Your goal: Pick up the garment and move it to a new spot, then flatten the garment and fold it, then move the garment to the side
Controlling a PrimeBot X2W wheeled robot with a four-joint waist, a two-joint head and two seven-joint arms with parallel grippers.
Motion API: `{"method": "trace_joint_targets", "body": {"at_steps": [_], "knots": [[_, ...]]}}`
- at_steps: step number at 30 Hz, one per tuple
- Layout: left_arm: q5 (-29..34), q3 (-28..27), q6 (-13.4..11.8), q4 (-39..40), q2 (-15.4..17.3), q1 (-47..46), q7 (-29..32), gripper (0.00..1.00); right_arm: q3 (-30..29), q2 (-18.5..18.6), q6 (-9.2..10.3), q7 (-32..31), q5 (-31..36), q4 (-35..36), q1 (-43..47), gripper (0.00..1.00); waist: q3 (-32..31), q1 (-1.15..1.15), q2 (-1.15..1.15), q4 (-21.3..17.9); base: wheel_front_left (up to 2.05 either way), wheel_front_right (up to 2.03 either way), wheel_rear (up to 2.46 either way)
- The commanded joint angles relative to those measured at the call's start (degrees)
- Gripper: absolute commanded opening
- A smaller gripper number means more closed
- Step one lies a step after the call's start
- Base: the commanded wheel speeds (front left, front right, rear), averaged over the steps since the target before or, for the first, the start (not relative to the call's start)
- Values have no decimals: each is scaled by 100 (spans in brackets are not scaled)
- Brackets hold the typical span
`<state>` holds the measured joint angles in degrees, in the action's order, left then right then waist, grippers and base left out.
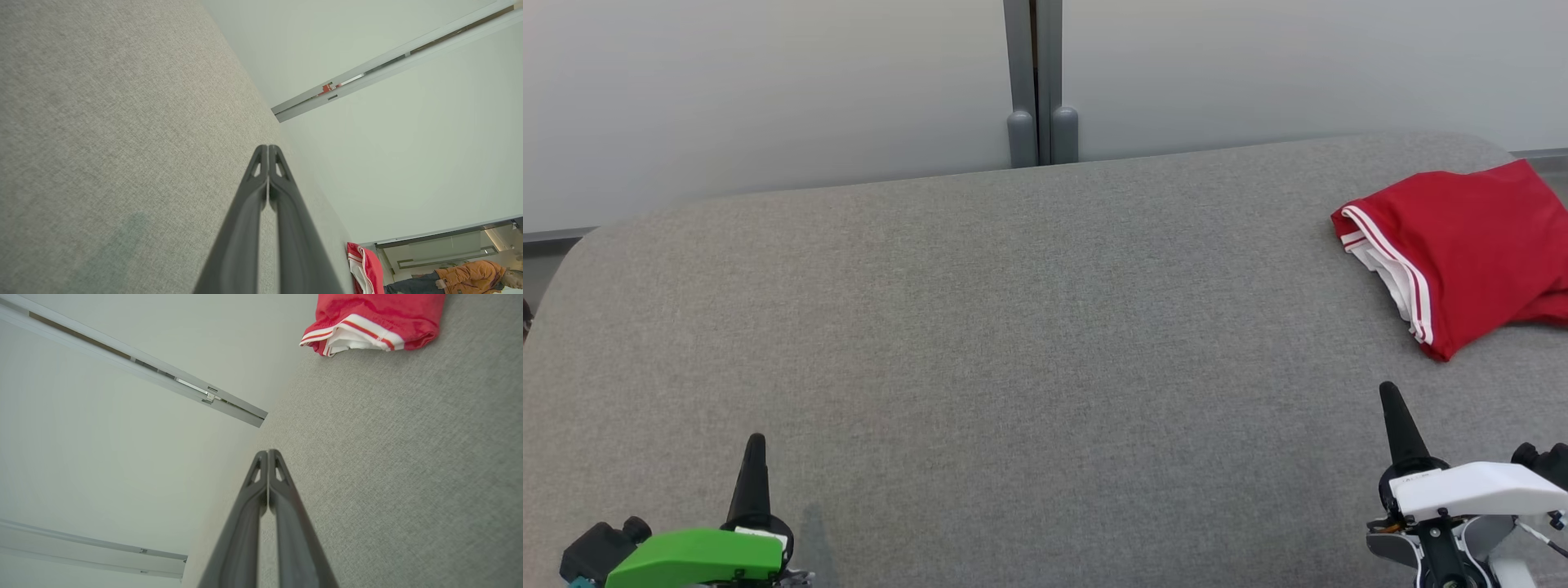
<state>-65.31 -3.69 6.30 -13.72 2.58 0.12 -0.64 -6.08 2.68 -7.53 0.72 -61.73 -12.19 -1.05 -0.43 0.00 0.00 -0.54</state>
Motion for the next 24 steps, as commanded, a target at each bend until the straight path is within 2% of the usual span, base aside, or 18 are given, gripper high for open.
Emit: {"method": "trace_joint_targets", "body": {"at_steps": [1,24], "knots": [[-168,-39,33,28,34,-181,31,0,-14,28,3,-45,-182,27,-131,0,2,0,0,1,0,0,0],[-1321,-155,77,0,40,-409,354,0,-31,30,5,-364,-1495,-72,-331,0,25,0,0,22,0,0,0]]}}
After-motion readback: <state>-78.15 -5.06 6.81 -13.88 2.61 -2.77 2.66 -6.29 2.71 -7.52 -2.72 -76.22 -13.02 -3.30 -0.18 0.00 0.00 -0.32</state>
